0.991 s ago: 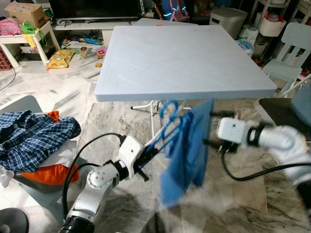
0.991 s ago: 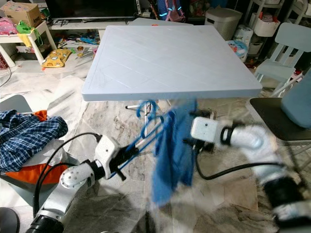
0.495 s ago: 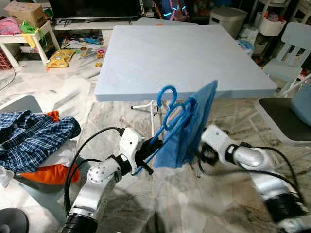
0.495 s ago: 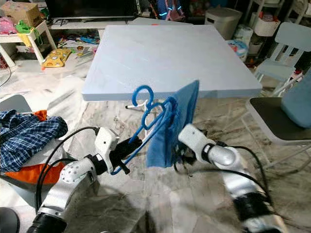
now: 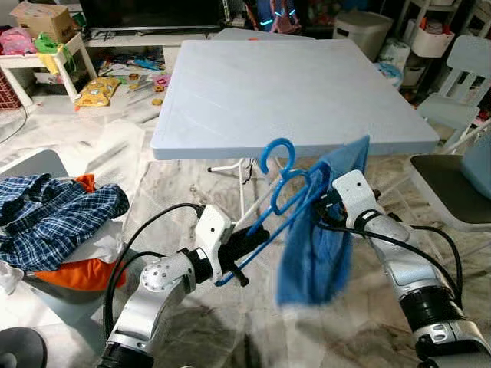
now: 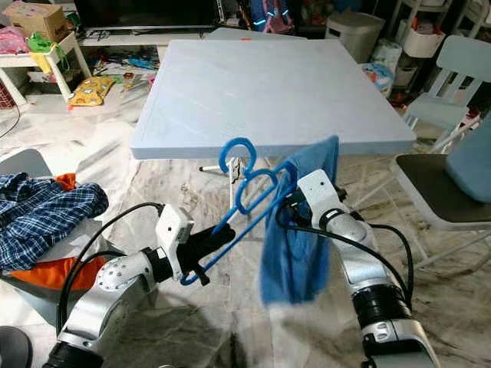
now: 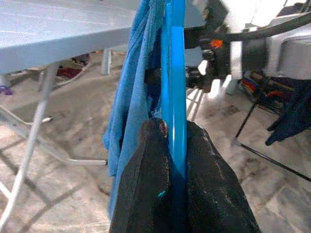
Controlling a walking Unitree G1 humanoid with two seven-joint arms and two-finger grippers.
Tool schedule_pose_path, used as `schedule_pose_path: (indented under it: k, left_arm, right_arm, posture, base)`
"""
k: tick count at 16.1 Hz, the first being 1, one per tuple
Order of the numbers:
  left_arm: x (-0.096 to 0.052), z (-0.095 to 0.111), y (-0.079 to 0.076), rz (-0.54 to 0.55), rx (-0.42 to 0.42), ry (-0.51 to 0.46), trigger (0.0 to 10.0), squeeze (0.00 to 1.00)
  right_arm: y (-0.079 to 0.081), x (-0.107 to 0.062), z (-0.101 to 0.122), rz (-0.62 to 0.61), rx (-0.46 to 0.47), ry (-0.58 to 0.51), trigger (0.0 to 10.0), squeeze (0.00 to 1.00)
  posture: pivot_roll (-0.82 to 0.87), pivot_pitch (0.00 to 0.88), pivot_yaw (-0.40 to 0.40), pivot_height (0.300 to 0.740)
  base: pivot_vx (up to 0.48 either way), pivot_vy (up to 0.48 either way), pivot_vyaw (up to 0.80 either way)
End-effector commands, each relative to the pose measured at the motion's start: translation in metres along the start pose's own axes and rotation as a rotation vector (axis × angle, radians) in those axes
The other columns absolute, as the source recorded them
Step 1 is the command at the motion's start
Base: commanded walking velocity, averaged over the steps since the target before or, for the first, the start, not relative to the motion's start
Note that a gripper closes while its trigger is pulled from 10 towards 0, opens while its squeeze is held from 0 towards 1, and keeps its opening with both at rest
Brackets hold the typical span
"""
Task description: Hang hanger
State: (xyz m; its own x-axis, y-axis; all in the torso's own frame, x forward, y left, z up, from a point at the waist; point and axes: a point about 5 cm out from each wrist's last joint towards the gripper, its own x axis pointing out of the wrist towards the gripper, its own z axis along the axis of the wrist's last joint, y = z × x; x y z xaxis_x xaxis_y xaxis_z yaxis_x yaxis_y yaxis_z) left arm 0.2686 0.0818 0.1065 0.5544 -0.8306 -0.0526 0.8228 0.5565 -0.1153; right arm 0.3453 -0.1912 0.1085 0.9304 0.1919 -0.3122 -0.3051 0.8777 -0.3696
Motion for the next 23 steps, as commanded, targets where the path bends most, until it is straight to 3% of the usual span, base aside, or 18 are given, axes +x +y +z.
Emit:
schedule_pose_path:
  k: [1,14,17,23]
  left_arm:
    - [0.001,0.014,-0.004,-0.036,0.022,-0.052,0.0,0.00]
    - [-0.005,0.015,0.000,-0.032,0.039,-0.024,0.0,0.00]
    - [-0.008,0.013,0.008,0.030,0.087,-0.009,0.0,0.00]
    - [-0.015,-0.005,0.010,0.068,0.113,0.072,0.0,0.00]
  right_arm:
    - [-0.006,0.002,0.004,-0.034,0.021,-0.011,0.0,0.00]
    - [-0.044,0.000,0.008,-0.159,0.044,-0.029,0.0,0.00]
    - [-0.052,-0.001,0.012,-0.202,0.054,-0.053,0.0,0.00]
    - [-0.075,-0.005,0.027,-0.340,0.078,-0.116,0.0,0.00]
  posture:
    - [-0.12,0.037,-0.006,0.740]
    - [-0.12,0.036,-0.009,0.740]
    - [-0.12,0.035,-0.010,0.740]
    - [-0.12,0.031,-0.017,0.740]
  base:
    - [0.000,0.000,0.00]
    - [0.000,0.000,0.00]
    - [0.000,0.000,0.00]
    - [0.000,0.000,0.00]
